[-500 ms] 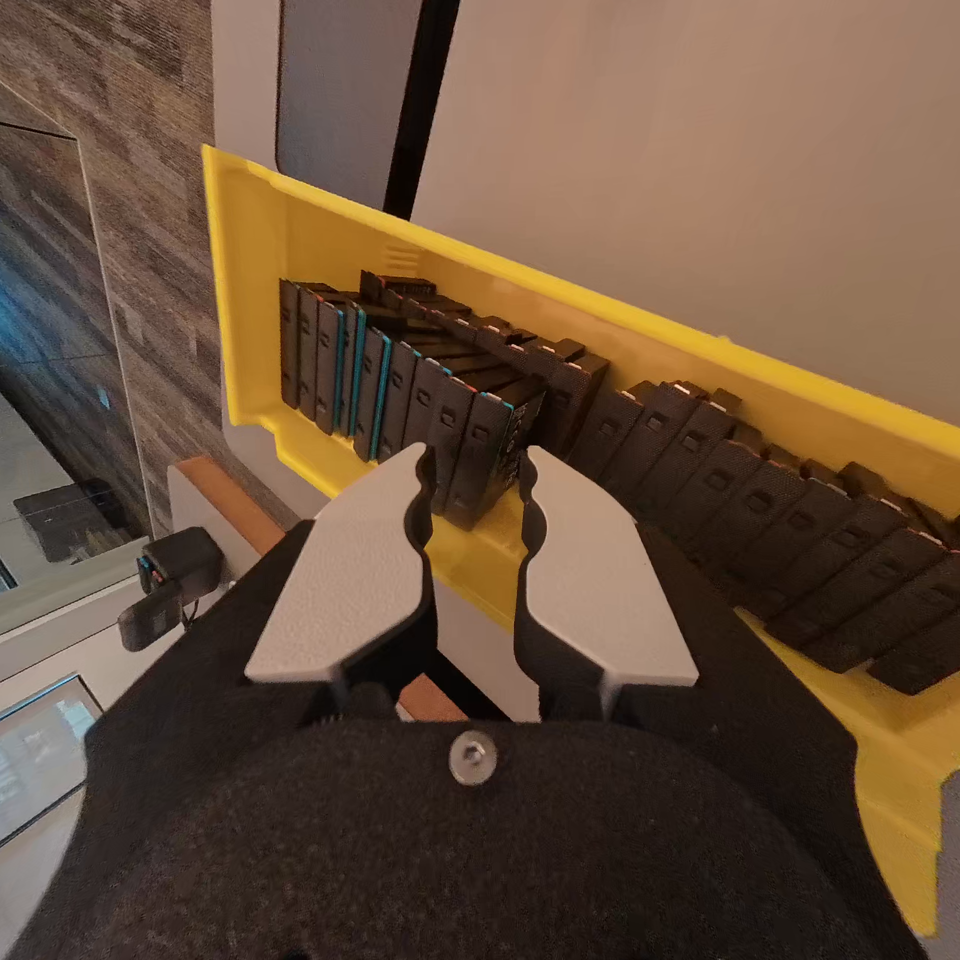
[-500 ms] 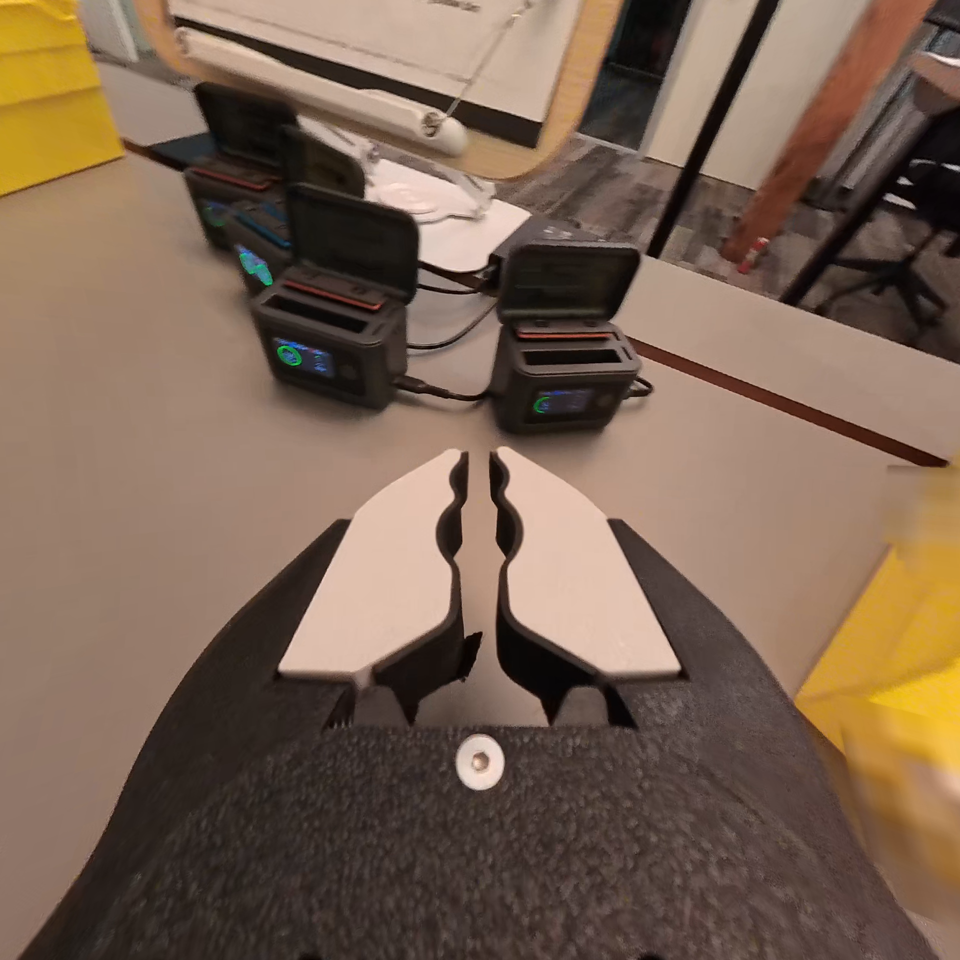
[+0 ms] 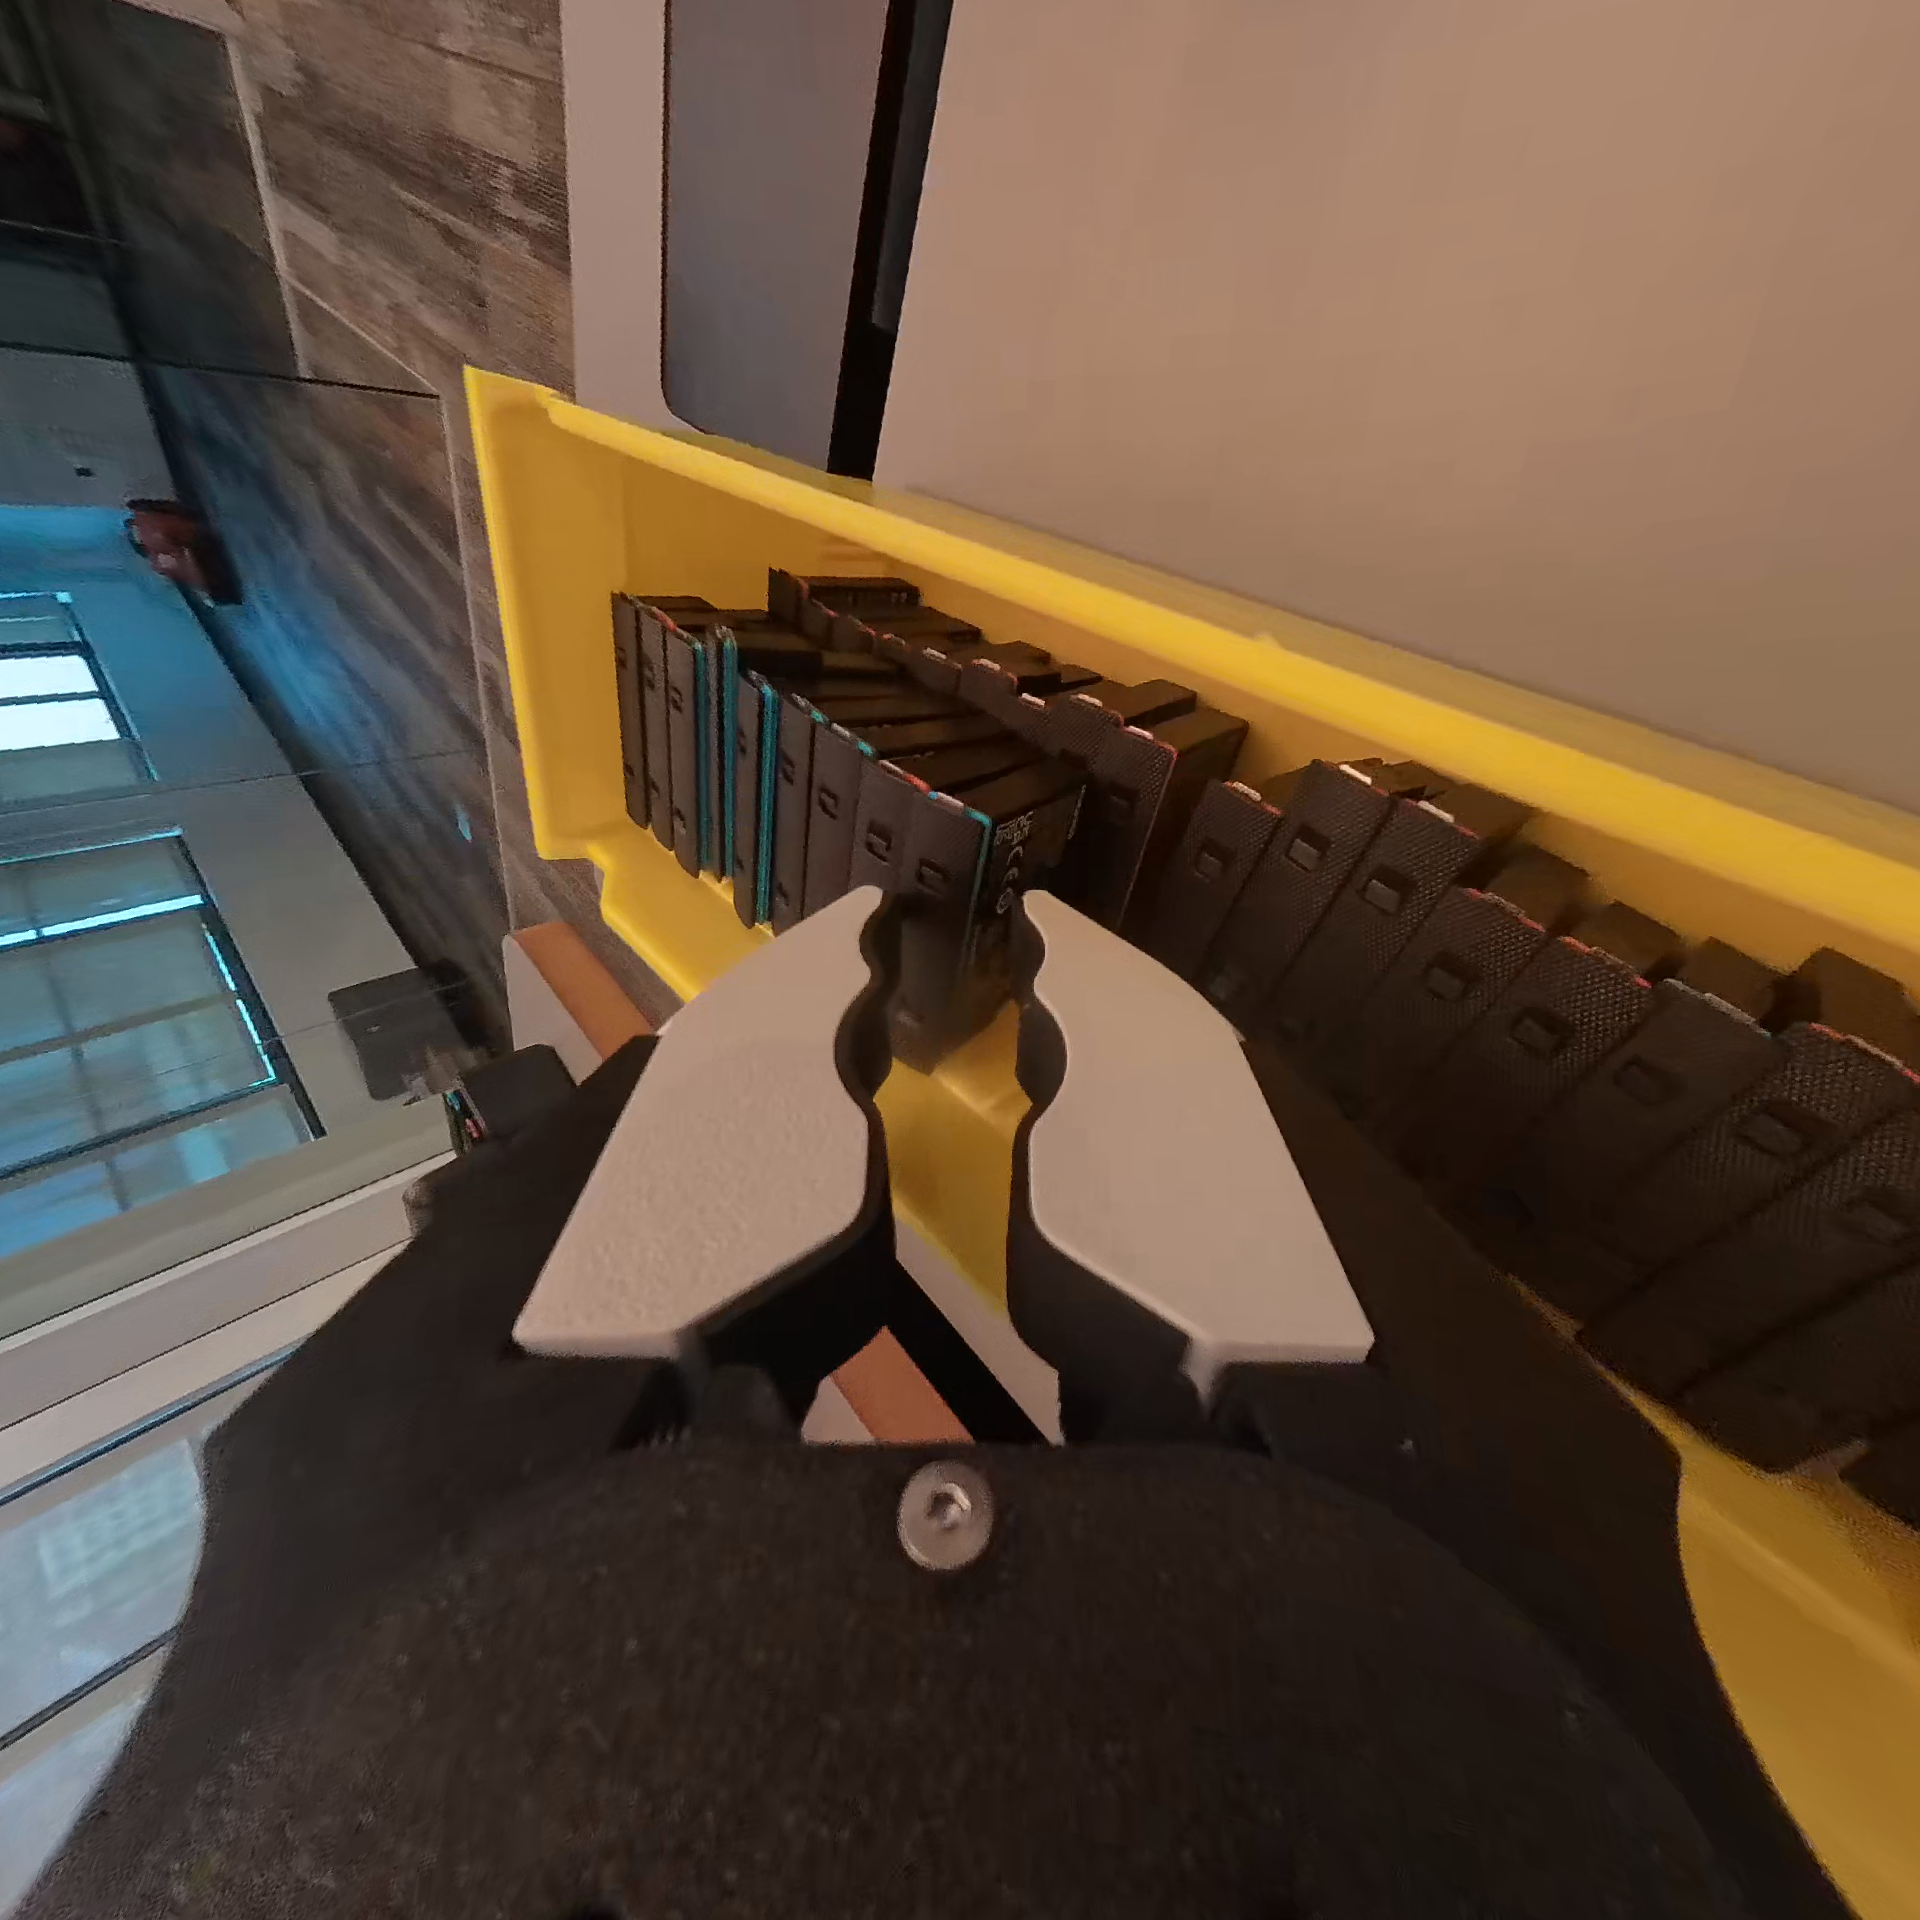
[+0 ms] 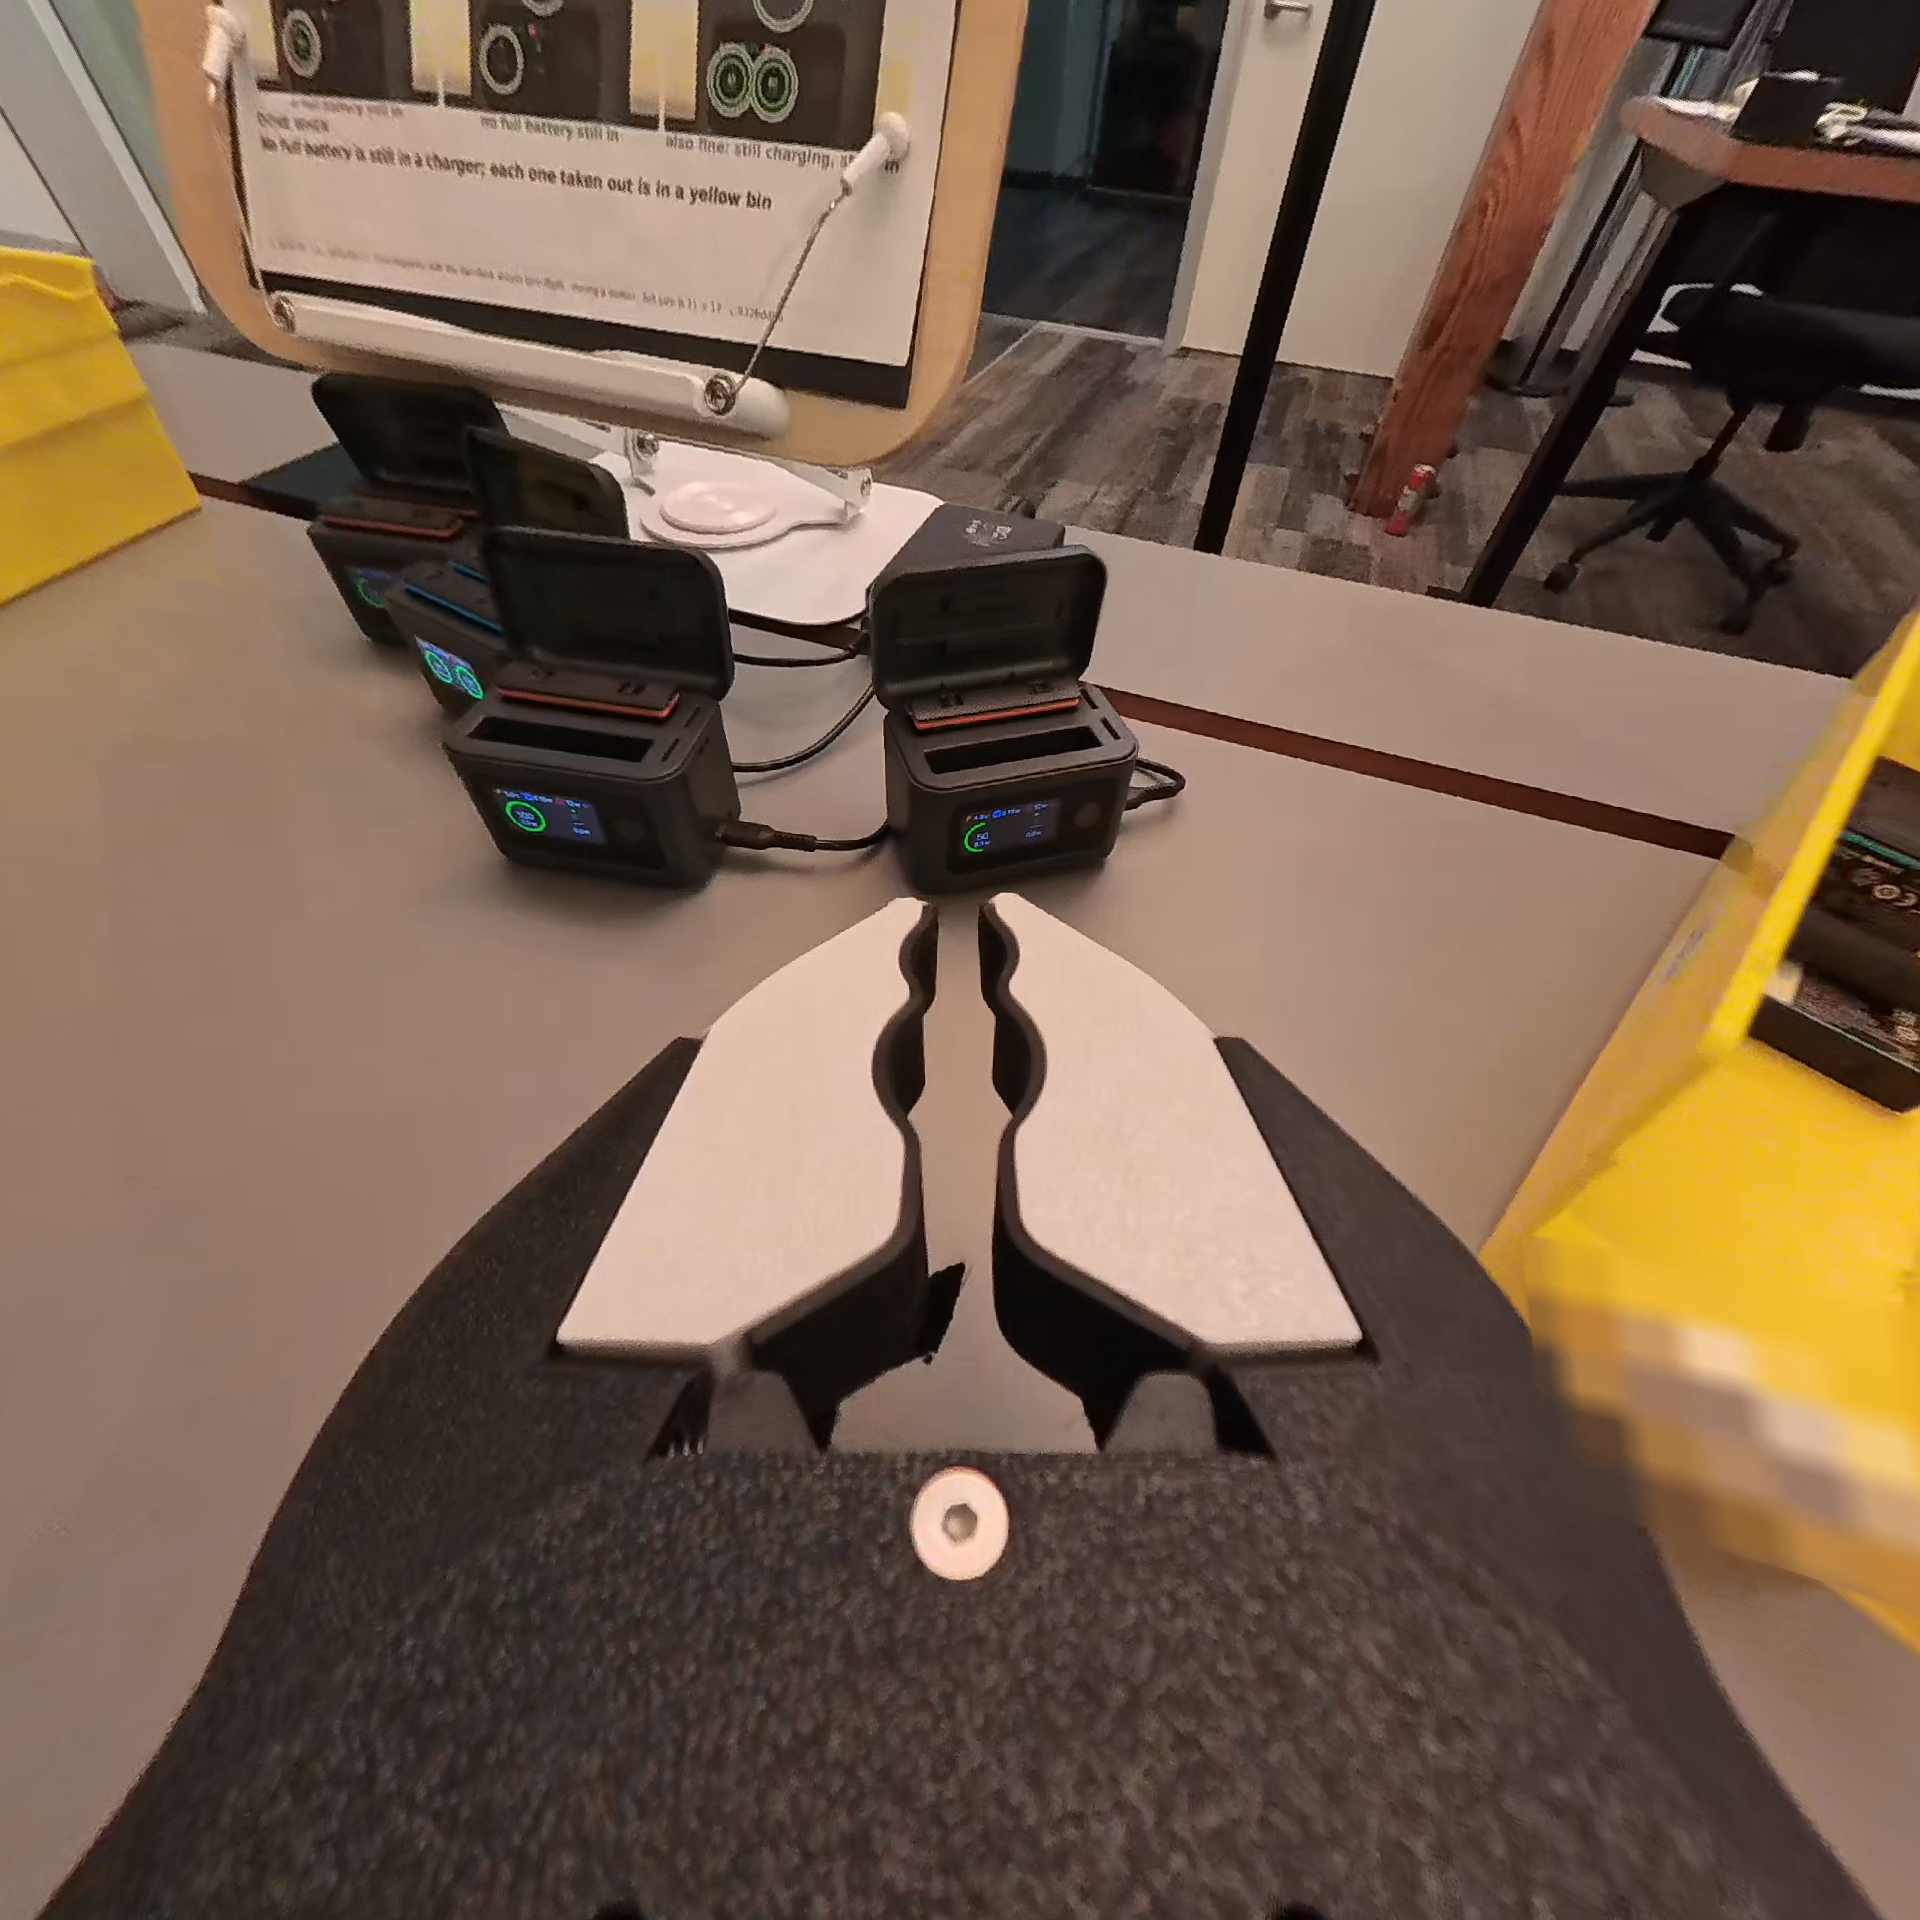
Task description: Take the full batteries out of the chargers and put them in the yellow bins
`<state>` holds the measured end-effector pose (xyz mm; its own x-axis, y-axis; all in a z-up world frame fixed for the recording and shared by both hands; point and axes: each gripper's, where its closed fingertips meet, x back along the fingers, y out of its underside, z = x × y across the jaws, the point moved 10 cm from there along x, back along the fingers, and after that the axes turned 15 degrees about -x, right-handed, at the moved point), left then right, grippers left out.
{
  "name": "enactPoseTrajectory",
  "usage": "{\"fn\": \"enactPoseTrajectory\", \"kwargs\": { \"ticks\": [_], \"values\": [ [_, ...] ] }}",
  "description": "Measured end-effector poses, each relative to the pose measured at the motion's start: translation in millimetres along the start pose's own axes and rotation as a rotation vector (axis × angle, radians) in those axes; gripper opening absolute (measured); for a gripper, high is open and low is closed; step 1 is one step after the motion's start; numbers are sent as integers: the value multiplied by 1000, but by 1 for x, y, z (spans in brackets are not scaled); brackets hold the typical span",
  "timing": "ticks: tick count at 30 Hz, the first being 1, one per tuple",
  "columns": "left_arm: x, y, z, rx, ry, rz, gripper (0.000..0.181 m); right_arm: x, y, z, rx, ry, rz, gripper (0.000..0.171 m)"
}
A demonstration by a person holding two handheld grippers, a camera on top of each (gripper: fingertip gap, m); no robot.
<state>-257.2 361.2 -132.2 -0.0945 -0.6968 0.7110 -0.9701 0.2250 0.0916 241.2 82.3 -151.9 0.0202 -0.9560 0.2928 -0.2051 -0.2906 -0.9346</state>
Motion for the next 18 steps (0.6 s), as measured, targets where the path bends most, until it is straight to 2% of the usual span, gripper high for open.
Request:
{"fn": "enactPoseTrajectory", "kwargs": {
  "ticks": [3,6,10,15,18],
  "values": [
    [-1,0,3,11,-3,1,26,4,1,3,-12,-12,-3,7],
    [4,-1,1,2,9,-13,15,4,2,4,-32,-27,-13,7],
    [8,0,4,-4,25,0,15,6,3,0,-73,-63,-31,7],
    [3,-4,8,-44,30,-27,33,12,21,-34,-200,-244,-110,3],
    [4,-4,4,-44,45,-38,24,21,30,-58,-150,-260,-126,0]
  ]
}}
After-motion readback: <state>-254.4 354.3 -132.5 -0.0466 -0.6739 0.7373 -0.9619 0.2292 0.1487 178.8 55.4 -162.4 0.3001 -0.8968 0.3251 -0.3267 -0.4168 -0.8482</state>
